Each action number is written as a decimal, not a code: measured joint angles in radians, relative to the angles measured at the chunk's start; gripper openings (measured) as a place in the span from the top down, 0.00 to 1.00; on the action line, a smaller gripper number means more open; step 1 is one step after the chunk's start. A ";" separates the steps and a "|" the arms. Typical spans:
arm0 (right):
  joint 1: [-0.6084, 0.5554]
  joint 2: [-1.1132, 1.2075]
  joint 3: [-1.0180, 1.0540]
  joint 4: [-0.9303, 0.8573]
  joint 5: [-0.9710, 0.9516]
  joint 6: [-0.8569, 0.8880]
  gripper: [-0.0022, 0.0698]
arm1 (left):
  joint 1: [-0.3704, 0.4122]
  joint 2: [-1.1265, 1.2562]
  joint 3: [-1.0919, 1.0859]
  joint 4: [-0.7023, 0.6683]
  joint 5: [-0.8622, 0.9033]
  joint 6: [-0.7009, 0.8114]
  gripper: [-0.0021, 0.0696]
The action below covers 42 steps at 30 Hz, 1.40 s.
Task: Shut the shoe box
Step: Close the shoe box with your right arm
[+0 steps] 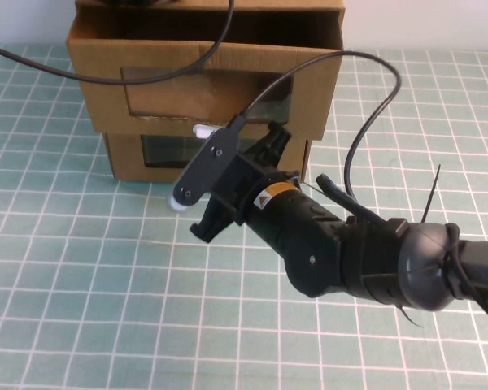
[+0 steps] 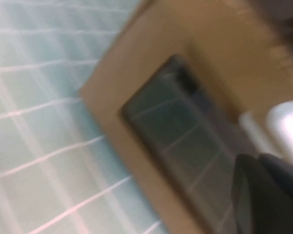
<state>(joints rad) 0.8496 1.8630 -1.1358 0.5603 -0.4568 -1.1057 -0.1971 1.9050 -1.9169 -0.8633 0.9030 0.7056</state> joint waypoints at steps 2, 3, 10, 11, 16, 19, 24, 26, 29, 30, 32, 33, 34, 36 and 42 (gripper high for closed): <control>0.000 0.000 0.002 0.008 -0.043 0.008 0.99 | 0.000 0.000 0.000 0.000 0.000 0.000 0.98; 0.000 0.002 0.002 0.012 -0.063 0.008 0.99 | 0.000 0.000 0.000 0.000 0.000 0.000 0.98; 0.000 0.055 -0.020 0.020 -0.108 0.012 0.99 | 0.000 0.002 0.000 0.000 0.002 0.000 0.98; 0.000 0.063 -0.029 0.022 -0.112 0.012 0.99 | 0.000 0.002 0.000 0.000 0.002 0.000 0.98; -0.004 0.118 -0.100 0.022 -0.115 0.014 0.99 | 0.000 0.004 0.000 -0.002 0.002 0.000 0.98; -0.027 0.148 -0.142 0.020 -0.103 0.014 0.99 | 0.000 0.004 0.000 -0.004 0.002 0.000 0.98; -0.072 0.179 -0.192 0.020 -0.069 0.014 0.99 | 0.000 0.004 0.000 -0.008 0.002 0.000 0.98; -0.087 0.190 -0.212 0.020 -0.052 0.014 0.99 | 0.000 0.004 0.000 -0.008 0.002 0.000 0.98; -0.099 0.201 -0.241 0.019 -0.029 0.014 0.99 | 0.000 0.004 0.000 -0.011 0.002 0.000 0.98; -0.101 0.206 -0.246 0.019 -0.024 0.014 0.99 | 0.000 0.004 0.000 -0.011 0.002 0.000 0.98; -0.102 0.207 -0.252 0.019 -0.018 0.014 0.99 | 0.000 0.004 0.000 -0.011 0.002 0.000 0.98; -0.104 0.206 -0.252 0.019 -0.016 0.014 0.99 | 0.000 0.004 0.000 -0.012 0.002 0.000 0.98; -0.104 0.206 -0.252 0.019 -0.016 0.014 0.99 | 0.000 0.004 0.000 -0.012 0.002 0.000 0.98; -0.104 0.206 -0.254 0.019 -0.009 0.014 0.99 | 0.000 0.004 0.000 -0.012 0.002 0.000 0.98; -0.106 0.206 -0.259 0.019 0.011 0.049 0.99 | 0.000 0.004 0.000 -0.012 0.002 0.000 0.98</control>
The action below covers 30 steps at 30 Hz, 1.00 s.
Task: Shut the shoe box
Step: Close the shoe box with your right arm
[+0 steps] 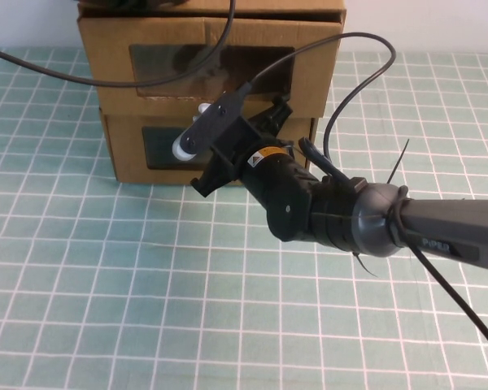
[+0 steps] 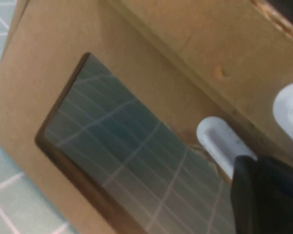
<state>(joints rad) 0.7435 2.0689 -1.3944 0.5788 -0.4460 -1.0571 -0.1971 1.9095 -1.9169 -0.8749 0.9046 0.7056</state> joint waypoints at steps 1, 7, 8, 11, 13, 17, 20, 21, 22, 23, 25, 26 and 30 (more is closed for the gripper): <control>0.002 0.000 -0.002 0.000 0.004 0.016 0.99 | 0.000 0.000 0.000 0.000 0.000 0.000 0.98; 0.035 -0.026 -0.005 -0.019 0.035 0.058 0.99 | 0.000 0.000 0.000 0.000 0.001 0.000 0.98; 0.041 -0.030 -0.005 -0.022 0.037 0.059 0.99 | 0.000 0.000 0.000 0.000 0.001 0.000 0.98; 0.050 -0.032 -0.006 -0.026 0.027 0.062 0.99 | 0.000 0.000 0.000 0.000 0.001 0.000 0.98; 0.050 -0.032 -0.006 -0.026 0.003 0.064 0.99 | 0.000 0.000 0.000 0.000 0.001 0.000 0.98; 0.050 -0.032 -0.008 -0.026 -0.030 0.064 0.99 | 0.000 0.000 0.000 0.000 0.001 0.000 0.98; 0.046 -0.024 -0.017 -0.026 -0.033 0.065 0.99 | 0.000 0.002 0.000 -0.002 0.001 0.000 0.98; 0.044 -0.019 -0.021 -0.026 -0.037 0.065 0.99 | 0.000 0.002 0.000 -0.004 0.002 0.000 0.98; 0.042 -0.010 -0.027 -0.026 -0.044 0.067 0.99 | 0.000 0.002 0.000 -0.004 0.002 0.000 0.98; 0.040 0.000 -0.037 -0.026 -0.049 0.067 0.99 | 0.000 0.002 0.000 -0.004 0.002 0.000 0.98; 0.035 0.016 -0.054 -0.023 -0.056 0.067 0.99 | 0.000 0.002 0.000 -0.004 0.002 0.000 0.98; 0.033 0.020 -0.060 -0.022 -0.059 0.067 0.99 | 0.000 0.002 0.000 -0.004 0.002 0.000 0.98; 0.033 0.030 -0.073 -0.017 -0.060 0.067 0.99 | 0.000 0.002 0.000 -0.004 0.002 0.000 0.98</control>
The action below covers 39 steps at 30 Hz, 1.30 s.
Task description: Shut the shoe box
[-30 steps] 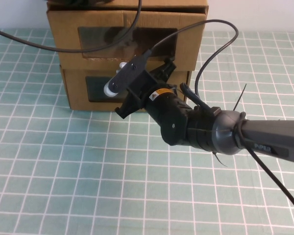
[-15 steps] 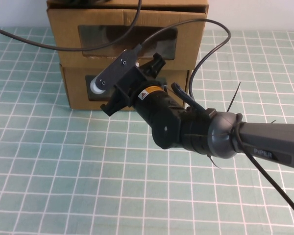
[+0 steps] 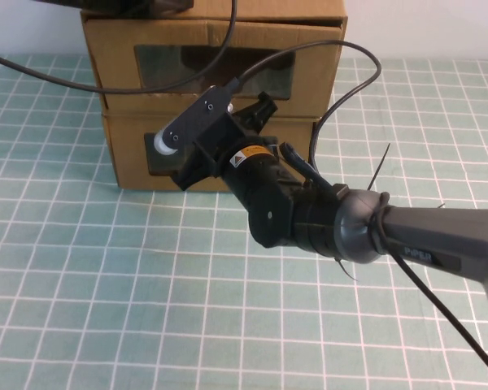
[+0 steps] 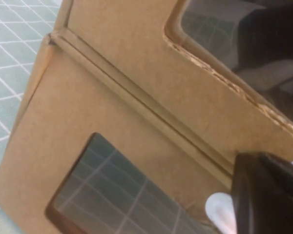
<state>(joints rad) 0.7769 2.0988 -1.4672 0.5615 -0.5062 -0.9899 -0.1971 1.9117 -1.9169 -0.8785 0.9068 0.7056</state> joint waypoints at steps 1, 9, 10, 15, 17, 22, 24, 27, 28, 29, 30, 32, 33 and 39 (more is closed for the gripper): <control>0.000 0.000 0.000 0.000 0.000 0.000 0.99 | 0.000 0.000 0.000 0.000 0.000 0.000 0.98; -0.010 -0.032 0.002 -0.071 0.151 0.000 0.99 | 0.000 -0.005 0.000 0.000 0.004 0.000 0.98; -0.010 -0.050 0.009 -0.101 0.197 -0.002 0.99 | 0.000 -0.012 0.000 0.005 0.008 0.000 0.98; -0.010 -0.165 0.017 -0.207 0.534 -0.002 0.99 | 0.000 -0.056 0.006 0.032 0.058 0.000 0.98; -0.010 -0.217 0.018 -0.218 0.682 -0.002 0.99 | 0.000 -0.083 0.008 0.036 0.078 -0.002 0.98; -0.010 -0.340 0.019 -0.233 0.924 0.016 0.99 | 0.000 -0.162 0.008 0.045 0.159 -0.004 0.98; -0.010 -0.390 0.019 -0.247 0.966 0.051 0.99 | 0.000 -0.199 0.008 0.051 0.202 -0.004 0.98; -0.010 -0.478 0.019 -0.317 1.012 0.158 0.99 | 0.000 -0.272 0.008 0.068 0.271 -0.013 0.98; -0.010 -0.509 0.019 -0.357 1.028 0.212 0.99 | 0.000 -0.298 0.008 0.076 0.292 -0.024 0.98; -0.010 -0.539 0.019 -0.403 1.050 0.271 0.99 | 0.000 -0.327 0.008 0.088 0.310 -0.036 0.98; -0.012 -0.564 0.019 -0.439 1.069 0.319 0.99 | 0.000 -0.350 0.008 0.103 0.321 -0.050 0.98; -0.027 -0.624 0.019 -0.529 1.129 0.450 0.99 | 0.000 -0.409 0.008 0.145 0.339 -0.080 0.98; -0.035 -0.648 0.019 -0.570 1.155 0.497 0.99 | 0.000 -0.433 0.008 0.171 0.344 -0.093 0.98; -0.141 -0.795 0.019 -0.679 1.334 0.706 0.99 | 0.000 -0.601 0.029 0.292 0.355 -0.180 0.98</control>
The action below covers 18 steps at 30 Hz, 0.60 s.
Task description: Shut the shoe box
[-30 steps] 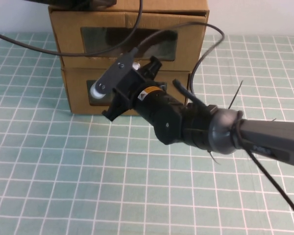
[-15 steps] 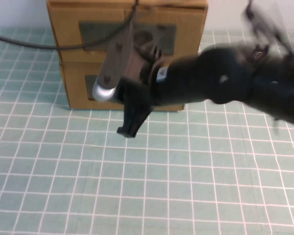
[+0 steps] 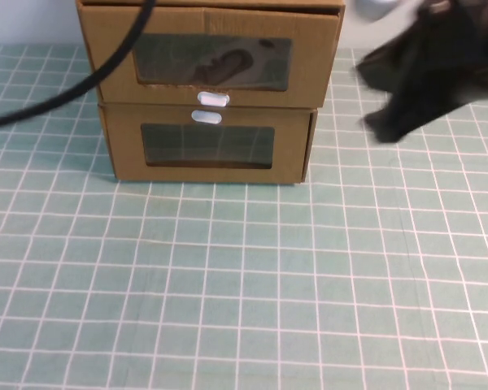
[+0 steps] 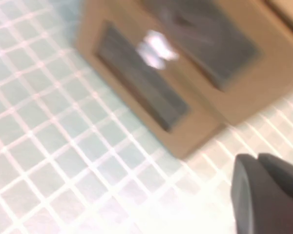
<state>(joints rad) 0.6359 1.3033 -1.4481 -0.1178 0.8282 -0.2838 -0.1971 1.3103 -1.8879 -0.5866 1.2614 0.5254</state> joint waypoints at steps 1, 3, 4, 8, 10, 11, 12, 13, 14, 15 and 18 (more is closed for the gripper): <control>-0.021 -0.022 0.002 -0.004 0.013 0.010 0.99 | 0.000 -0.031 0.020 0.009 0.000 -0.007 0.98; -0.055 -0.069 0.022 -0.004 0.013 0.022 0.99 | 0.000 -0.089 0.079 0.016 0.001 -0.014 0.98; -0.072 -0.100 0.040 -0.004 0.006 0.030 0.99 | 0.000 -0.122 0.118 0.021 0.001 -0.014 0.98; -0.138 -0.254 0.161 -0.004 -0.060 0.088 0.99 | 0.000 -0.263 0.312 0.038 0.005 -0.016 0.98; -0.163 -0.333 0.239 -0.004 -0.090 0.124 0.99 | 0.000 -0.338 0.418 0.050 -0.020 -0.016 0.98; -0.173 -0.378 0.286 -0.004 -0.104 0.138 0.99 | 0.000 -0.383 0.478 0.052 -0.045 -0.016 0.98; -0.180 -0.415 0.327 -0.004 -0.113 0.152 0.99 | 0.000 -0.421 0.538 0.054 -0.069 -0.016 0.98; -0.185 -0.462 0.380 -0.004 -0.123 0.166 0.99 | 0.000 -0.470 0.599 0.054 -0.104 -0.014 0.98; -0.186 -0.510 0.434 -0.004 -0.134 0.182 0.99 | 0.000 -0.521 0.659 0.054 -0.142 -0.014 0.98; -0.186 -0.559 0.477 -0.004 -0.147 0.193 0.99 | 0.000 -0.561 0.708 0.054 -0.172 -0.014 0.98; -0.186 -0.699 0.633 -0.030 -0.191 0.235 0.99 | 0.000 -0.709 0.869 0.058 -0.287 -0.014 0.98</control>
<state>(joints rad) 0.4497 0.6043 -0.8150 -0.1473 0.6375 -0.0491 -0.1971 0.6014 -1.0188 -0.5282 0.9746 0.5115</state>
